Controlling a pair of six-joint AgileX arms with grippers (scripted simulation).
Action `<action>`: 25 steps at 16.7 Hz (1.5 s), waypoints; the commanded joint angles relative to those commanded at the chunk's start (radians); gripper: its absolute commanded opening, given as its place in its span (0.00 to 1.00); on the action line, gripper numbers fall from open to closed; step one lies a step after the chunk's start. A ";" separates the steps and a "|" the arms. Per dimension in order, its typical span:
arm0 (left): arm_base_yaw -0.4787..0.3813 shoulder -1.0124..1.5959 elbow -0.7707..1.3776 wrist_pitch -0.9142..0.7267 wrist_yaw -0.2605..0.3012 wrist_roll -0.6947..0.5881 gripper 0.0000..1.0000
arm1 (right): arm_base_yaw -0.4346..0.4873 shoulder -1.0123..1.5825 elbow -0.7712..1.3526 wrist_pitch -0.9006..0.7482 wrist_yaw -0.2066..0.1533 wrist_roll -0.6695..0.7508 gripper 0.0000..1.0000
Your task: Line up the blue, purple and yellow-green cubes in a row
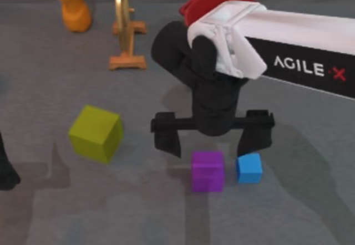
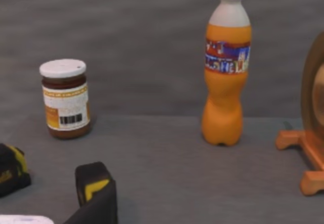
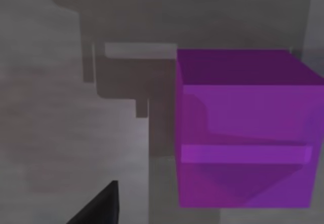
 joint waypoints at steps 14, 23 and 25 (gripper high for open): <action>-0.067 0.307 0.287 -0.199 0.003 0.004 1.00 | -0.128 -0.353 -0.258 0.160 0.050 -0.156 1.00; -0.209 1.191 0.900 -0.675 0.003 0.014 1.00 | -0.439 -1.166 -0.949 0.590 0.075 -0.466 1.00; -0.241 1.386 1.034 -0.781 0.004 0.017 1.00 | -0.510 -1.356 -1.108 0.697 0.067 -0.534 1.00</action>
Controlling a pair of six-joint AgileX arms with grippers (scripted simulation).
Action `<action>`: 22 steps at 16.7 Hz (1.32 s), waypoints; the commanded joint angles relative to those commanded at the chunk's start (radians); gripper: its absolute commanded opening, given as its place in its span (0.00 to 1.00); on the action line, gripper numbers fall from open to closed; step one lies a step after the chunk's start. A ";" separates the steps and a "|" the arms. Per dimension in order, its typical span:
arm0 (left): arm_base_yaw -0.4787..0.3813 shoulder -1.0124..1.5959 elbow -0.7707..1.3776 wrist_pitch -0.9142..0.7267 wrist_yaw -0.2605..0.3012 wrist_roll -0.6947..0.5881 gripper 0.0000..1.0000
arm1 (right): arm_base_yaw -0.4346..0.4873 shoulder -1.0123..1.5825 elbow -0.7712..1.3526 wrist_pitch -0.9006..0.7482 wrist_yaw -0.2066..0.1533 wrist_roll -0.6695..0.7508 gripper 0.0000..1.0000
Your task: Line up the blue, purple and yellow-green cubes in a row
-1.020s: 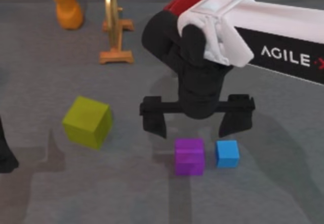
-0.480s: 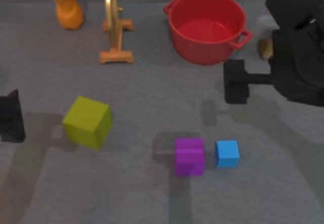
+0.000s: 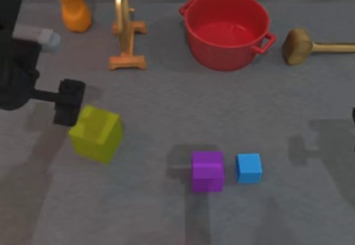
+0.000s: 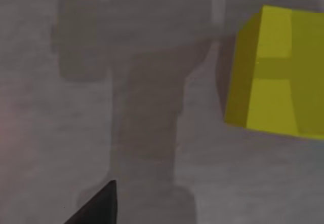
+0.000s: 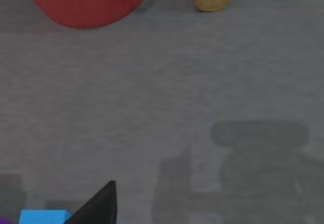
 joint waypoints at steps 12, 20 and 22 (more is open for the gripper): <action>-0.115 0.606 0.508 -0.339 -0.003 0.010 1.00 | -0.251 -0.741 -0.568 0.439 -0.083 -0.234 1.00; -0.114 0.626 0.487 -0.301 -0.003 0.012 1.00 | -0.253 -0.744 -0.571 0.441 -0.084 -0.235 1.00; -0.114 0.652 0.444 -0.230 -0.002 0.013 1.00 | -0.253 -0.744 -0.571 0.441 -0.084 -0.235 1.00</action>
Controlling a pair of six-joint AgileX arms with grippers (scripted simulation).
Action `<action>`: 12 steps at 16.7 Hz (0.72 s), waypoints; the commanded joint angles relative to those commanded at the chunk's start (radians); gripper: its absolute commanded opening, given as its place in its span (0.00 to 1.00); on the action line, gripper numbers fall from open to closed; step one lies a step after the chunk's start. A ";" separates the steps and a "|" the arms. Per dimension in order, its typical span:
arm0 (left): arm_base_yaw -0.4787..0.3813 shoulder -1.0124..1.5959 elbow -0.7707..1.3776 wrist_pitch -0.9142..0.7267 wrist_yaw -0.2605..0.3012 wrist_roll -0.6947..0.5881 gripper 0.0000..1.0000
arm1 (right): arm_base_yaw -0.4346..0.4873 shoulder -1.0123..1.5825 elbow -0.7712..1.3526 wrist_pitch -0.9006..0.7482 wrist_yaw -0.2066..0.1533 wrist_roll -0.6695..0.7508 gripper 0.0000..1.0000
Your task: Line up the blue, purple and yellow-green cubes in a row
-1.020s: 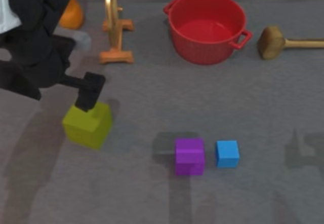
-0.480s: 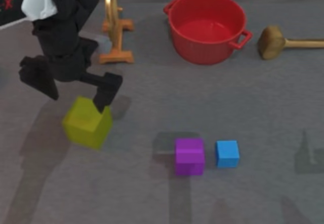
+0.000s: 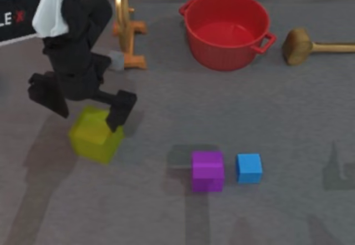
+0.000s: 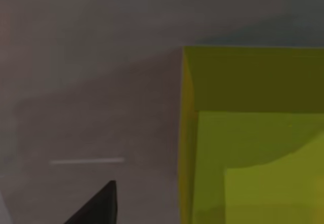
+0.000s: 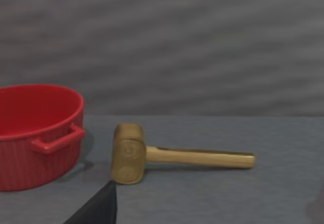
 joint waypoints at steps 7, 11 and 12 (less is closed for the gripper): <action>0.000 0.081 -0.126 0.208 0.001 0.001 1.00 | 0.000 0.000 0.000 0.000 0.000 0.000 1.00; 0.000 0.081 -0.126 0.208 0.001 0.001 0.92 | 0.000 0.000 0.000 0.000 0.000 0.000 1.00; 0.000 0.081 -0.126 0.208 0.001 0.001 0.85 | 0.000 0.000 0.000 0.000 0.000 0.000 1.00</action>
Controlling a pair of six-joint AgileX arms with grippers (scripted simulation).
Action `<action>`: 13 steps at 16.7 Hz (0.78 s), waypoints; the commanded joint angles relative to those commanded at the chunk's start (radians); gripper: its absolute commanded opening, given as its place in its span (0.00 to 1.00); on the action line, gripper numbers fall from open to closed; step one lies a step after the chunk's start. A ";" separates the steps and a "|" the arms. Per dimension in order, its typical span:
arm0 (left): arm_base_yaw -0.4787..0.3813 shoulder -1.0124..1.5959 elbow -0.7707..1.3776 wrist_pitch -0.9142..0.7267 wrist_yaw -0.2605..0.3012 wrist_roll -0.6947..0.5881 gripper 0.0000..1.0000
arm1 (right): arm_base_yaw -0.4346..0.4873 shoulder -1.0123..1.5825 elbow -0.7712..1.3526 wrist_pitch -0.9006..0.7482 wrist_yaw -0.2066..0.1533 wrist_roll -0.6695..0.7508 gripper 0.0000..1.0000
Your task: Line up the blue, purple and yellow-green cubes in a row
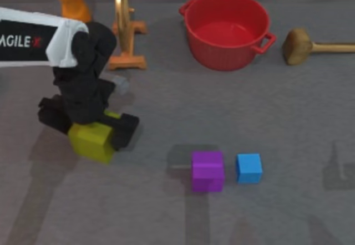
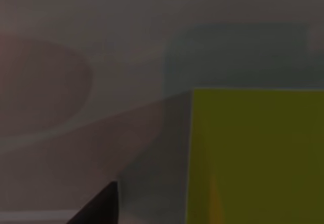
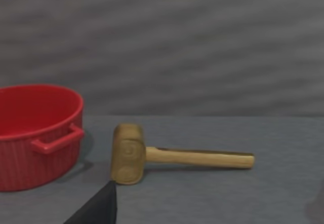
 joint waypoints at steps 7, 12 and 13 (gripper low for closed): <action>0.000 0.000 0.000 0.000 0.000 0.000 0.32 | 0.000 0.000 0.000 0.000 0.000 0.000 1.00; 0.000 0.000 0.000 0.000 0.000 0.000 0.00 | 0.000 0.000 0.000 0.000 0.000 0.000 1.00; 0.000 0.000 0.000 0.000 0.000 0.000 0.00 | 0.000 0.000 0.000 0.000 0.000 0.000 1.00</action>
